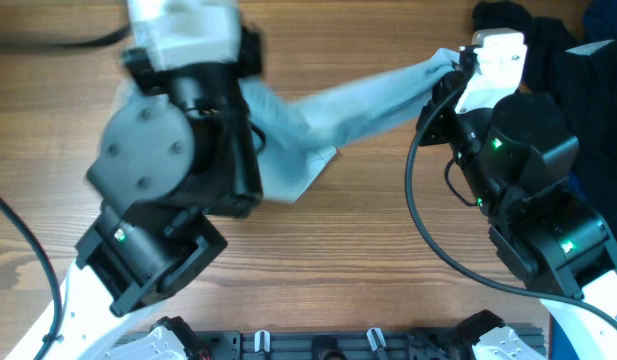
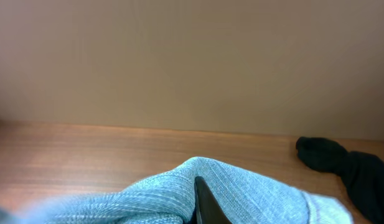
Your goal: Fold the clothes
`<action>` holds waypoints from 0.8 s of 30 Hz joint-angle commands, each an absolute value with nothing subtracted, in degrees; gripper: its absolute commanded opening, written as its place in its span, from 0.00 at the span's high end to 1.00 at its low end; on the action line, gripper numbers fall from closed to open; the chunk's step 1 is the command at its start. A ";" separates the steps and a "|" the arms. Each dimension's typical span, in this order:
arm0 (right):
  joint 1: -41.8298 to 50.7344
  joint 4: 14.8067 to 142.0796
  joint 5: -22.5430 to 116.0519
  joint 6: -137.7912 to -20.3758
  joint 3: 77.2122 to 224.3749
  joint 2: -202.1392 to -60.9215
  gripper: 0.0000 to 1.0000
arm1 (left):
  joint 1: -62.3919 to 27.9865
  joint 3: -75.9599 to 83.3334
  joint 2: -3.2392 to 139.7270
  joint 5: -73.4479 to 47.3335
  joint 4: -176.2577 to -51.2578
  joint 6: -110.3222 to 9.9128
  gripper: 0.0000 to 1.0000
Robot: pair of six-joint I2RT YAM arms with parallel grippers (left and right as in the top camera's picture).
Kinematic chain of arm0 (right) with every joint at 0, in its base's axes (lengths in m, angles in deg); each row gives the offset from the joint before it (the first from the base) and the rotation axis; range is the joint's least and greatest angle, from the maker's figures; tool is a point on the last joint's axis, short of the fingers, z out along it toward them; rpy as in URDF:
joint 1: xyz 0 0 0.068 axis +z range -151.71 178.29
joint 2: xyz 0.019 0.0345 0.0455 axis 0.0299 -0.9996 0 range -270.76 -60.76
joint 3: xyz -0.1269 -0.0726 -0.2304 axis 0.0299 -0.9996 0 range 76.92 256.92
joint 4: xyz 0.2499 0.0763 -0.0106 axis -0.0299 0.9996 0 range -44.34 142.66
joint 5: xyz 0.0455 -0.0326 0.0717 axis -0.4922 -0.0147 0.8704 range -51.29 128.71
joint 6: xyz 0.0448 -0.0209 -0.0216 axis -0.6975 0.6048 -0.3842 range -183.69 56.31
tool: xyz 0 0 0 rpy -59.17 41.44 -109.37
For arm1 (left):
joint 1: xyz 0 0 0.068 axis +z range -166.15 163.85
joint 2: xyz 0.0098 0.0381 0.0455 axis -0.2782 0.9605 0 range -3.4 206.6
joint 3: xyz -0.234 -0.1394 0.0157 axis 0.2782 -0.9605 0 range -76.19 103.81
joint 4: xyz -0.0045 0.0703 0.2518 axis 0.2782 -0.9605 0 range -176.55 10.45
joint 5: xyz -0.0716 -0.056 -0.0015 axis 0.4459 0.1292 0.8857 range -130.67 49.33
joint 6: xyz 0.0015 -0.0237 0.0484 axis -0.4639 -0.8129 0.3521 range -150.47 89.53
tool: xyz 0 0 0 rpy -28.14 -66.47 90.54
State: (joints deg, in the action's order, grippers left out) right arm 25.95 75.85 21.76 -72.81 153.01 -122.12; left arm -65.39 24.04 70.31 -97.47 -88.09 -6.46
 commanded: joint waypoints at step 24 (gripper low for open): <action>25.69 79.11 14.29 -74.56 152.55 -123.28 0.96 | -68.69 -13.34 77.94 -36.03 -120.87 -43.55 0.40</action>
